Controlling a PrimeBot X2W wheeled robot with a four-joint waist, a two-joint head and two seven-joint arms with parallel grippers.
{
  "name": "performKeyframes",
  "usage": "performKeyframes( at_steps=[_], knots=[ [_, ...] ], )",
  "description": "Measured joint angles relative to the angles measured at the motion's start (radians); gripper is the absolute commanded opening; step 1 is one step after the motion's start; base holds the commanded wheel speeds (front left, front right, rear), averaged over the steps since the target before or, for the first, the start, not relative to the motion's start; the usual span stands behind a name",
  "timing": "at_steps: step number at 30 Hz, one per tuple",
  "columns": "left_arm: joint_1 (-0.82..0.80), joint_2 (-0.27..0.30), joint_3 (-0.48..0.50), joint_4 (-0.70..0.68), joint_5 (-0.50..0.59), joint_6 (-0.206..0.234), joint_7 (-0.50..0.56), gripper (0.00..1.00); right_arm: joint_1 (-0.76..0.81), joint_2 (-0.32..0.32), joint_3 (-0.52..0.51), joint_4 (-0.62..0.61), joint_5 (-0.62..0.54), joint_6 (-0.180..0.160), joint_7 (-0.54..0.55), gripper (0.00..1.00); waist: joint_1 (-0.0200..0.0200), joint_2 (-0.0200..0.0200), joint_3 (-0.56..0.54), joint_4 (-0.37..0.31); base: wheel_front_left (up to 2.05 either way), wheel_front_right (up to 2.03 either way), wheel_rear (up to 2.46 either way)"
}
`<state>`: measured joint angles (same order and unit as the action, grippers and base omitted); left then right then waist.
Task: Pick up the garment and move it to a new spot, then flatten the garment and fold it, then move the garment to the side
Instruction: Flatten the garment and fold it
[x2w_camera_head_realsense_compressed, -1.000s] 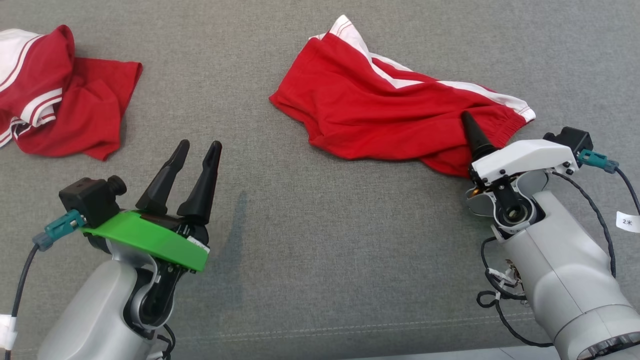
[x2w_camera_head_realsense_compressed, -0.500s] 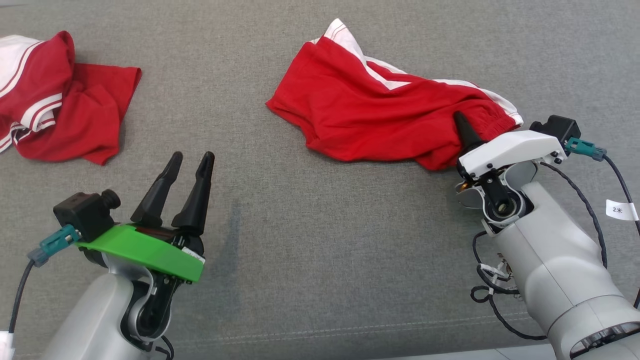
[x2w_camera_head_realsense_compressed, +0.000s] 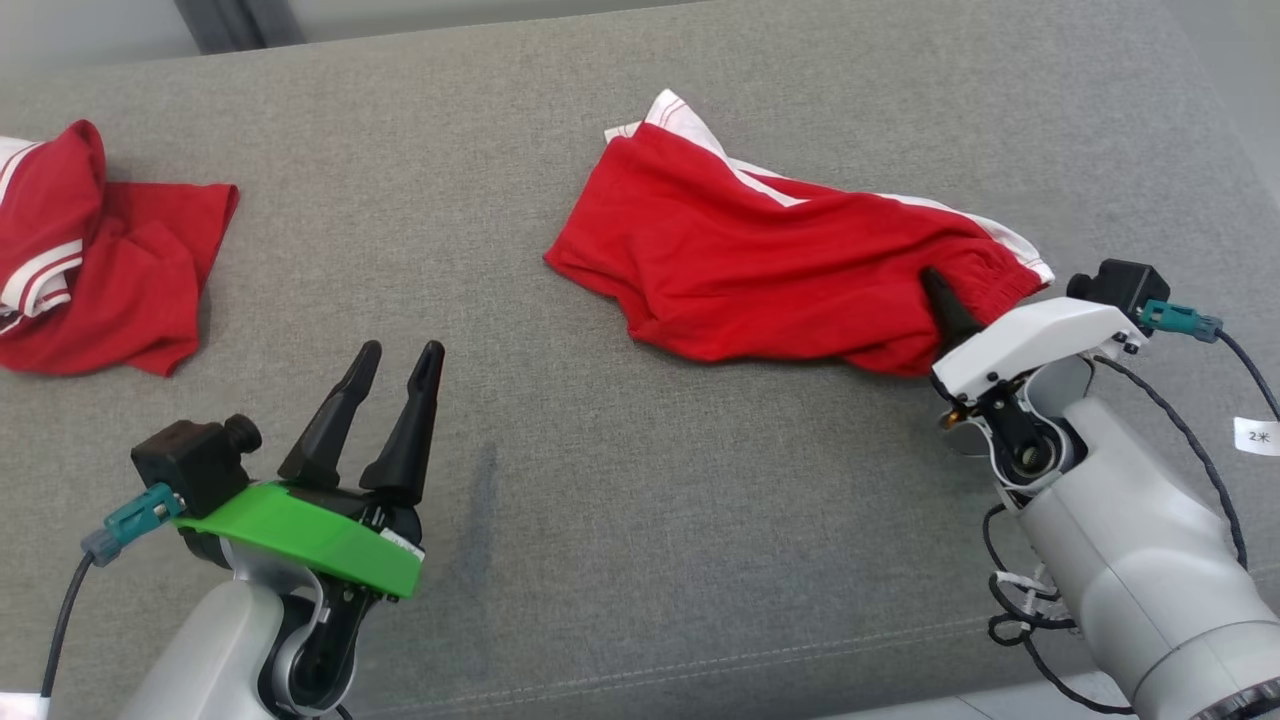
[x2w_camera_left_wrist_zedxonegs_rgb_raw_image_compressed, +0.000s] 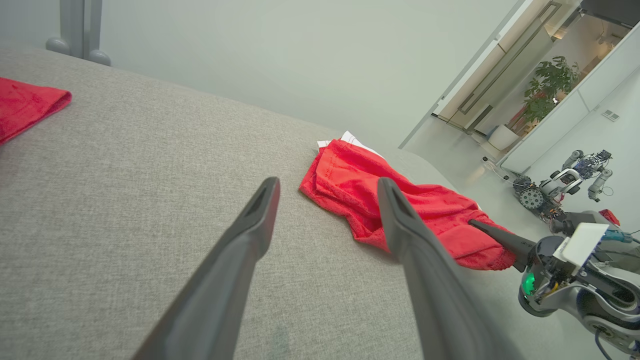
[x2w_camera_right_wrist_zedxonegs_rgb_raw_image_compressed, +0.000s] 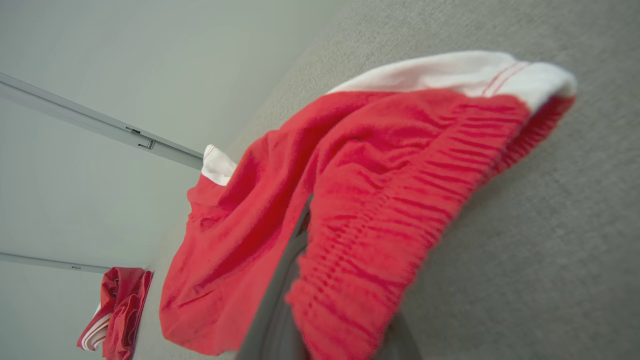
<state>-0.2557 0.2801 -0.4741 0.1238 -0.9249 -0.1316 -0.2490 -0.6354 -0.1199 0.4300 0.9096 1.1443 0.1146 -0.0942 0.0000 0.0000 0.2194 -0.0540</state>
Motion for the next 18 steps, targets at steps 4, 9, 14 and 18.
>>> performKeyframes(
  at_steps=[4,9,14,18],
  knots=[
    [0.002,-0.006,-0.006,-0.004,0.006,0.000,0.000,1.00,0.015,-0.052,0.016,-0.014,-0.029,0.008,0.009,0.00,0.0000,0.0000,-0.011,-0.013,0.00,0.00,0.00],
    [0.005,-0.013,-0.007,-0.007,0.007,0.000,0.000,1.00,0.014,-0.121,0.024,-0.038,-0.060,0.008,0.008,0.00,0.0000,0.0000,-0.018,-0.020,0.00,0.00,0.00],
    [0.014,-0.020,-0.010,-0.008,0.007,0.000,0.000,1.00,0.006,-0.139,0.031,-0.074,-0.073,0.008,0.008,0.00,0.0000,0.0000,-0.021,-0.018,0.00,0.00,0.00],
    [0.014,-0.037,-0.020,-0.010,0.007,0.000,0.000,1.00,-0.019,-0.136,0.054,-0.098,-0.092,0.008,0.021,0.00,0.0000,0.0000,-0.021,-0.005,0.00,0.00,0.00]
  ],
)
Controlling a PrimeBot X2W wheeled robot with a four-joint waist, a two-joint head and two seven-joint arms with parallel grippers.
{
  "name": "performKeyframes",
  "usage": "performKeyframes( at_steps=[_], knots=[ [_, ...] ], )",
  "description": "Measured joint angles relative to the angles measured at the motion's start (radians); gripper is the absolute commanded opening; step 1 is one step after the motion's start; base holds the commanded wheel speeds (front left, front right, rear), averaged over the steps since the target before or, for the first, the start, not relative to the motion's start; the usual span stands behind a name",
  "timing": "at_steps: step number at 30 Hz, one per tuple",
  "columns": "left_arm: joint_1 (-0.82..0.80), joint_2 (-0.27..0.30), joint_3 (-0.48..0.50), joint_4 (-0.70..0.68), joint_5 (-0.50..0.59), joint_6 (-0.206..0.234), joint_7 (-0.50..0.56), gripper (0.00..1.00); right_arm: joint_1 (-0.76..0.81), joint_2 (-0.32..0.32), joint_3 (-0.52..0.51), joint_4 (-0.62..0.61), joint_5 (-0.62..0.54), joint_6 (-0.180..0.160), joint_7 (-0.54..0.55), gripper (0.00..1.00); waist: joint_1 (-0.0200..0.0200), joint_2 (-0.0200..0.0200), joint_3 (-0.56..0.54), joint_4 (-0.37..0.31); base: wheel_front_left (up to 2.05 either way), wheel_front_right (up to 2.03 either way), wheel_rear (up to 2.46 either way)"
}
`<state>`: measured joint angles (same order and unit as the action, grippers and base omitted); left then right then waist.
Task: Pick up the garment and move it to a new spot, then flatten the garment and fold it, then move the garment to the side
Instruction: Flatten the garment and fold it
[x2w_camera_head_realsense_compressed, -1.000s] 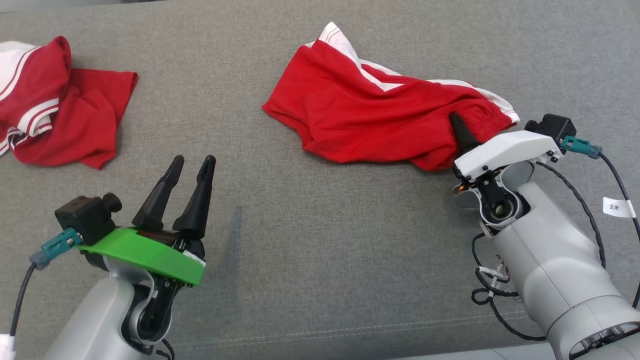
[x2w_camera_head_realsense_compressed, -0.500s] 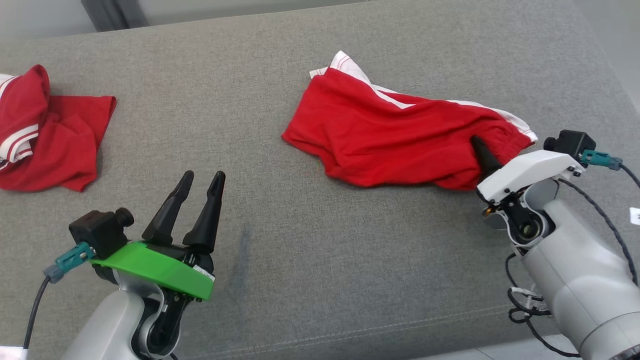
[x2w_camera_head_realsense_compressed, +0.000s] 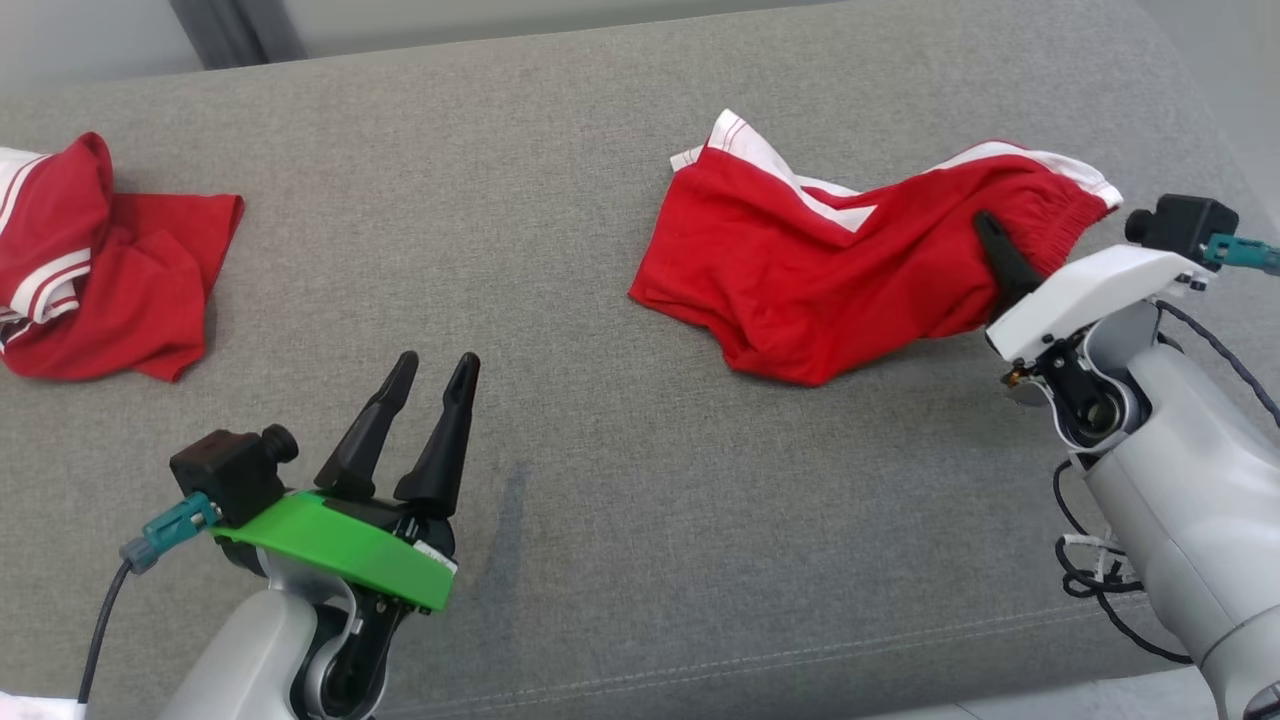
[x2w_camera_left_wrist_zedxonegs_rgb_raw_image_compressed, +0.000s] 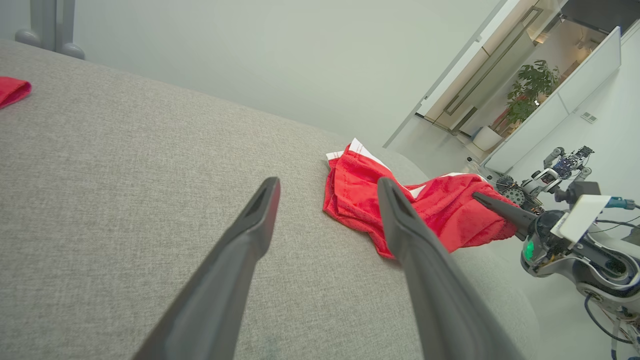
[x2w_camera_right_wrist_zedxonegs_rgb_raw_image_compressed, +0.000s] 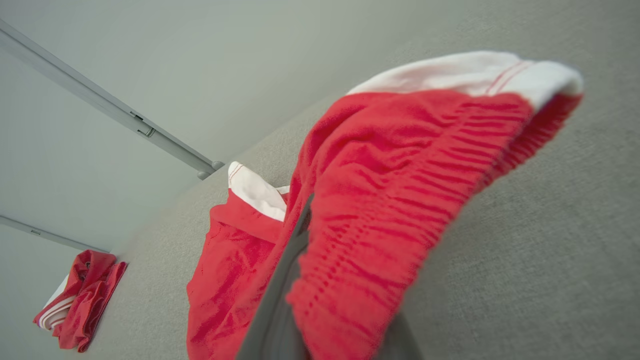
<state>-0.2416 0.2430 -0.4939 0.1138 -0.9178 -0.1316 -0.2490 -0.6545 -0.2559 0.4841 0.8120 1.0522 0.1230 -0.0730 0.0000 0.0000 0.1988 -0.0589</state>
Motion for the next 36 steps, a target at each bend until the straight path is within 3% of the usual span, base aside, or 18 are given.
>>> performKeyframes(
  at_steps=[8,19,20,21,22,23,36],
  knots=[
    [0.000,-0.021,-0.026,0.000,0.000,0.000,0.000,1.00,-0.071,0.035,0.072,-0.012,-0.051,-0.006,0.071,0.00,0.0000,0.0000,0.004,0.045,0.00,0.00,0.00],
    [-0.001,-0.043,-0.030,0.007,-0.003,0.000,0.000,1.00,-0.145,0.044,0.126,0.040,-0.097,-0.074,0.167,0.00,0.0000,0.0000,0.017,0.135,0.00,0.00,0.00],
    [-0.001,-0.044,-0.030,0.008,-0.003,0.000,0.000,1.00,-0.146,0.045,0.129,0.042,-0.100,-0.079,0.172,0.04,0.0000,0.0000,0.018,0.142,0.00,0.00,0.00],
    [-0.001,-0.046,-0.030,0.008,-0.003,0.000,0.000,1.00,-0.147,0.046,0.130,0.045,-0.102,-0.081,0.174,0.36,0.0000,0.0000,0.019,0.150,0.00,0.00,0.00],
    [-0.001,-0.047,-0.029,0.009,-0.003,0.000,0.000,1.00,-0.148,0.049,0.132,0.046,-0.103,-0.081,0.175,0.96,0.0000,0.0000,0.020,0.157,0.00,0.00,0.00],
    [-0.001,-0.047,-0.029,0.009,-0.003,0.000,0.000,1.00,-0.148,0.049,0.132,0.046,-0.103,-0.081,0.175,1.00,0.0000,0.0000,0.020,0.157,0.00,0.00,0.00],
    [0.000,-0.044,0.018,0.013,-0.003,0.000,0.000,1.00,-0.166,0.142,0.177,0.024,-0.120,-0.060,0.170,1.00,0.0001,0.0000,0.012,0.154,0.00,0.00,0.00]
  ],
)
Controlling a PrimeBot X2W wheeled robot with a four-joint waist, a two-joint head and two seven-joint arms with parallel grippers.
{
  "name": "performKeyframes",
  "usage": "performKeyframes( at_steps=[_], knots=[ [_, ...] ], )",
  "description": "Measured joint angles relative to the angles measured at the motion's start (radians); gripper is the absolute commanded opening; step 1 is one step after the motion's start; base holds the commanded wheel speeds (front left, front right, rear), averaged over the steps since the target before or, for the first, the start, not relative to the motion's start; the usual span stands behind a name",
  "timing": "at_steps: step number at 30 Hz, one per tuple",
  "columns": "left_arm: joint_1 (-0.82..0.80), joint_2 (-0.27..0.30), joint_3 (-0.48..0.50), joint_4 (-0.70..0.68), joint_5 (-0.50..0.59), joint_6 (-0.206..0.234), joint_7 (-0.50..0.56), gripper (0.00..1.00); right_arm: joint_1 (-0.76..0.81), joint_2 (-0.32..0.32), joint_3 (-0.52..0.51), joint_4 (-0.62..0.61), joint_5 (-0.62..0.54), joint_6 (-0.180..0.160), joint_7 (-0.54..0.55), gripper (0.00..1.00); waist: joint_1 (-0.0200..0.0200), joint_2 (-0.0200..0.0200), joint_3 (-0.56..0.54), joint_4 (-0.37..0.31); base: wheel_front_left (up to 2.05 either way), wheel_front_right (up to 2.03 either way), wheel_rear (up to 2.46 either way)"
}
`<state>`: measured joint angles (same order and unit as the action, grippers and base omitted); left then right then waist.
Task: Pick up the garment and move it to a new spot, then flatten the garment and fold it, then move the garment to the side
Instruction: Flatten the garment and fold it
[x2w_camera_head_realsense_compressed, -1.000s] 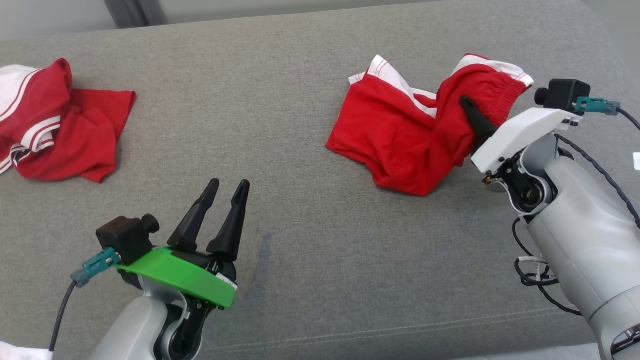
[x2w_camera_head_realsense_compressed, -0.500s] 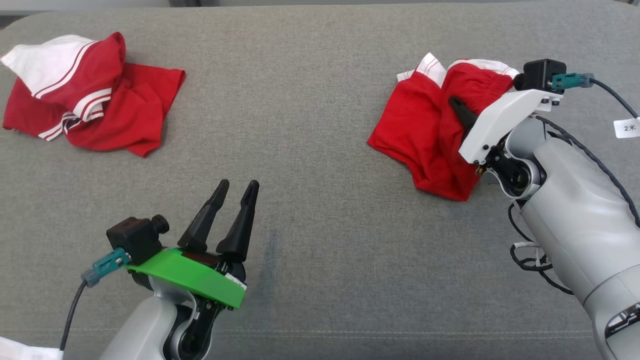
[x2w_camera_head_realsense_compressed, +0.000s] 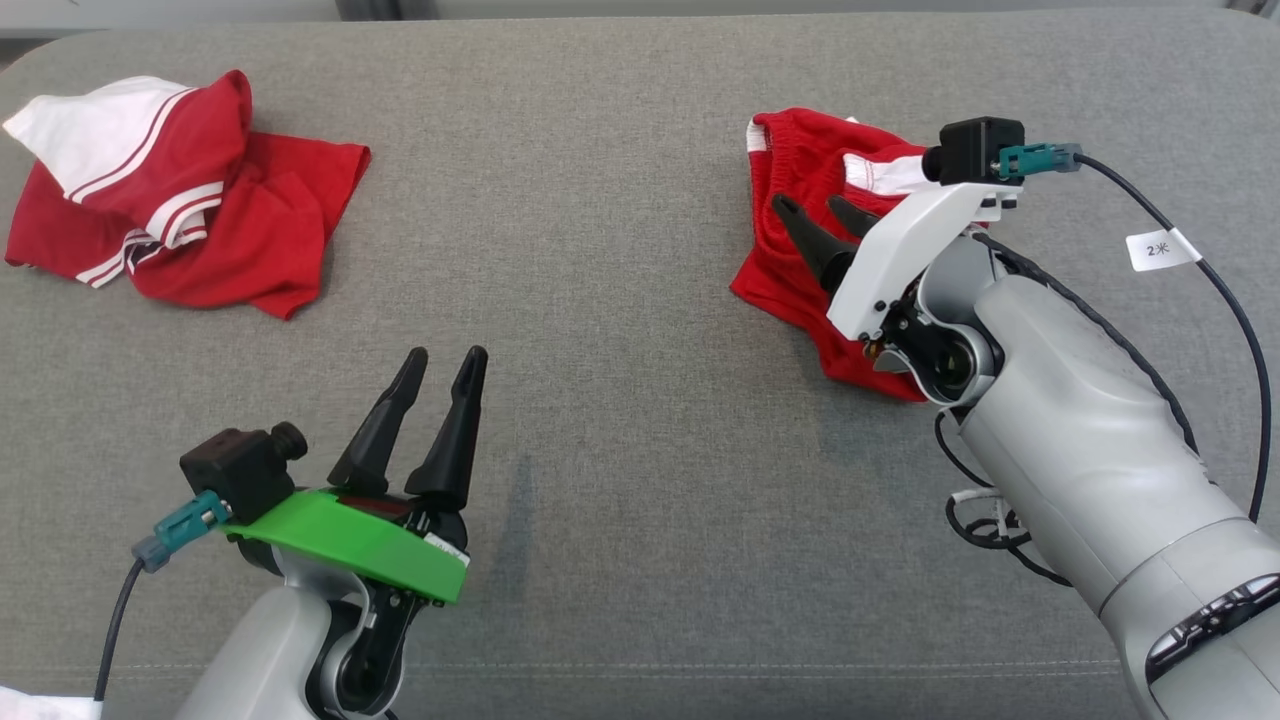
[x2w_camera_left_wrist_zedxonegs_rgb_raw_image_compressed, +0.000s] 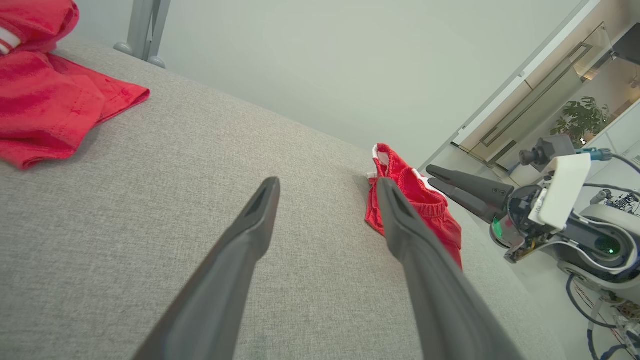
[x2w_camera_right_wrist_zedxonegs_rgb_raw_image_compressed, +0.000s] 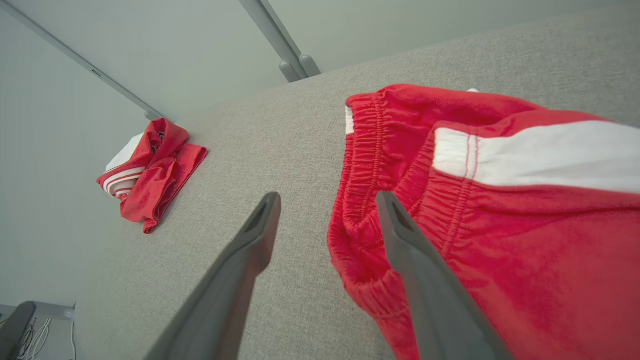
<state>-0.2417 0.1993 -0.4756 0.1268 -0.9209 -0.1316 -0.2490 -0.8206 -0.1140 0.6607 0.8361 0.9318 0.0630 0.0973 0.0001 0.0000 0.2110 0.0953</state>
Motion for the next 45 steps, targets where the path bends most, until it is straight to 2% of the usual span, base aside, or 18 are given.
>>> performKeyframes(
  at_steps=[6,10,15,22,27,33,41,43,45],
  knots=[
    [0.000,0.001,-0.006,-0.001,0.000,0.000,0.000,1.00,0.005,0.010,-0.001,0.009,0.002,0.007,-0.026,1.00,0.0000,0.0000,-0.005,-0.019,0.00,0.00,0.00],
    [0.000,0.002,-0.011,-0.002,0.001,0.000,0.000,1.00,0.012,0.005,-0.040,-0.002,0.009,0.015,-0.102,1.00,0.0000,0.0000,-0.009,-0.028,0.00,0.00,0.00],
    [0.000,0.002,0.011,-0.008,0.008,0.000,0.000,1.00,0.023,-0.037,-0.045,-0.027,-0.017,0.024,-0.205,1.00,0.0000,0.0001,-0.016,-0.037,0.00,0.00,0.00],
    [0.003,0.009,0.049,-0.007,0.031,0.000,0.000,1.00,0.118,-0.081,-0.037,-0.054,-0.071,0.025,-0.341,1.00,0.0000,0.0000,-0.042,-0.063,0.00,0.00,0.00],
    [0.019,0.015,0.073,-0.006,0.097,0.000,-0.003,1.00,0.182,-0.113,-0.028,-0.085,-0.128,0.023,-0.361,1.00,0.0000,0.0001,-0.066,-0.089,0.00,0.00,0.00],
    [0.046,0.026,0.109,-0.006,0.186,0.000,-0.003,1.00,0.276,-0.125,-0.052,-0.141,-0.176,-0.023,-0.360,1.00,0.0000,0.0001,-0.092,-0.123,0.00,0.00,0.00],
    [0.081,0.014,0.184,-0.033,0.268,0.018,-0.003,1.00,0.344,-0.146,-0.260,-0.436,-0.342,-0.138,-0.355,1.00,0.0000,0.0001,-0.117,-0.153,0.00,0.00,0.00],
    [0.101,0.012,0.210,-0.035,0.273,0.031,-0.004,1.00,0.393,-0.132,-0.285,-0.478,-0.360,-0.154,-0.355,1.00,0.0000,0.0000,-0.120,-0.158,0.00,0.00,0.00],
    [0.118,0.011,0.216,-0.035,0.277,0.034,-0.004,1.00,0.455,-0.116,-0.297,-0.496,-0.370,-0.154,-0.355,1.00,0.0000,0.0000,-0.122,-0.163,0.00,0.00,0.00]
  ],
)
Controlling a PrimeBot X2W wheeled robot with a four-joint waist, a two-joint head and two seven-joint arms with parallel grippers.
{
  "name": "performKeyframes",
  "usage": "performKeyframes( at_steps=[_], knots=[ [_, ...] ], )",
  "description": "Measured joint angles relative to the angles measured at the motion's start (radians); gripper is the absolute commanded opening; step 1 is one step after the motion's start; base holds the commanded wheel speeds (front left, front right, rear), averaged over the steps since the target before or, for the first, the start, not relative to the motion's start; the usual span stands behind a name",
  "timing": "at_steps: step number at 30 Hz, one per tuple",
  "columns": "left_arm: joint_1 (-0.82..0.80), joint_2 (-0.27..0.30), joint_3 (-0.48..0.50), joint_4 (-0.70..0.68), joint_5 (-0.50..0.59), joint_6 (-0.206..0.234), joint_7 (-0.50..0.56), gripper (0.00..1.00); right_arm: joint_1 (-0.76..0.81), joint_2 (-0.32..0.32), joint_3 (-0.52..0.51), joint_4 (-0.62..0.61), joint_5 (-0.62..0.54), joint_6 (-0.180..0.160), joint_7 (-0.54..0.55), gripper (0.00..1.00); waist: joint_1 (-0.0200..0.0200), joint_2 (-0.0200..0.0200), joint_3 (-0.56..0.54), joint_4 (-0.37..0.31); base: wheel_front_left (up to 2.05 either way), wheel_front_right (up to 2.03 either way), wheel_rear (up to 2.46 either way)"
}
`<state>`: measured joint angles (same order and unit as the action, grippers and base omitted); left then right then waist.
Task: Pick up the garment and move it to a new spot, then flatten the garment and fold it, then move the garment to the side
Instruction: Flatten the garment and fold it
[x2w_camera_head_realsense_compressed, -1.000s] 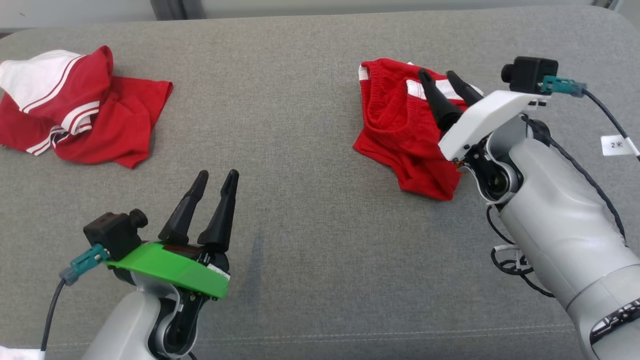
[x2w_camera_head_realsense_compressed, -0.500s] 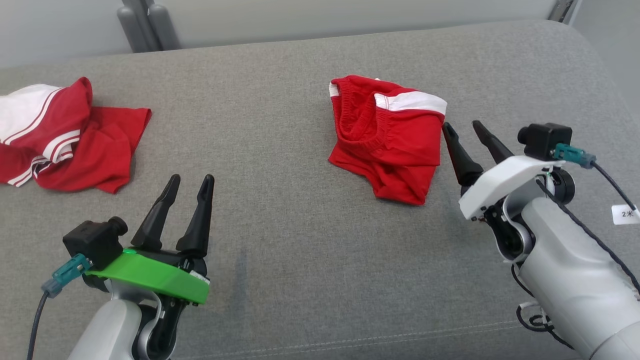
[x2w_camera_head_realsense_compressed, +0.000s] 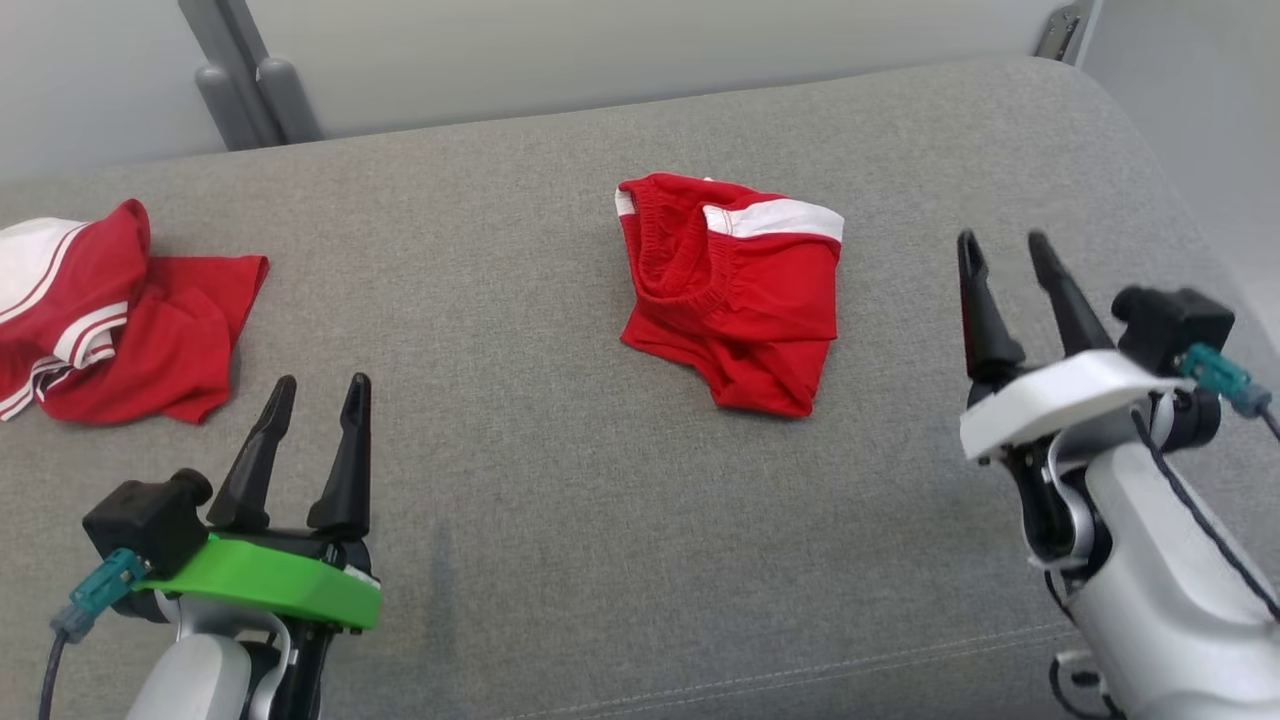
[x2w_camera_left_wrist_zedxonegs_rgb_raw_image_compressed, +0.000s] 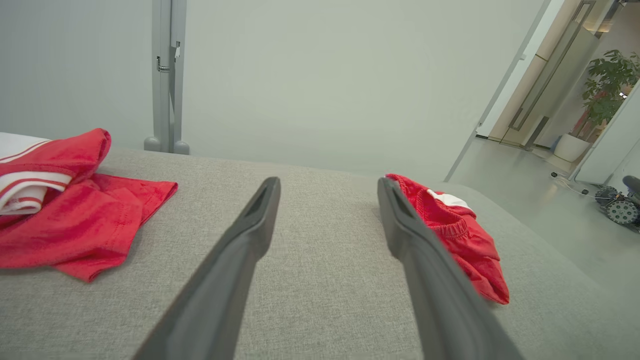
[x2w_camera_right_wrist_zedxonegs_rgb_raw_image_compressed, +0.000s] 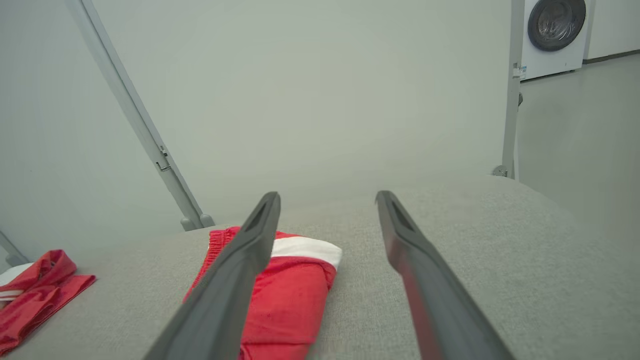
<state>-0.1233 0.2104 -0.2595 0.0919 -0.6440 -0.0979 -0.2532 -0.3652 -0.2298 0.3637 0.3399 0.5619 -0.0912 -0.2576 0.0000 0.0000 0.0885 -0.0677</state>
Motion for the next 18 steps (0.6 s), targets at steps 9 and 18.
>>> performKeyframes(
  at_steps=[9,18],
  knots=[
    [0.014,-0.040,0.026,-0.009,0.046,0.000,0.000,1.00,0.131,0.024,-0.040,-0.066,-0.049,0.000,0.000,1.00,0.0000,0.0000,-0.001,0.002,0.00,0.00,0.00],
    [0.017,-0.071,0.027,-0.010,0.063,-0.004,0.000,1.00,0.175,0.030,-0.069,-0.108,-0.095,0.003,0.000,1.00,0.0000,0.0000,0.003,0.029,0.00,0.00,0.00]
  ],
)
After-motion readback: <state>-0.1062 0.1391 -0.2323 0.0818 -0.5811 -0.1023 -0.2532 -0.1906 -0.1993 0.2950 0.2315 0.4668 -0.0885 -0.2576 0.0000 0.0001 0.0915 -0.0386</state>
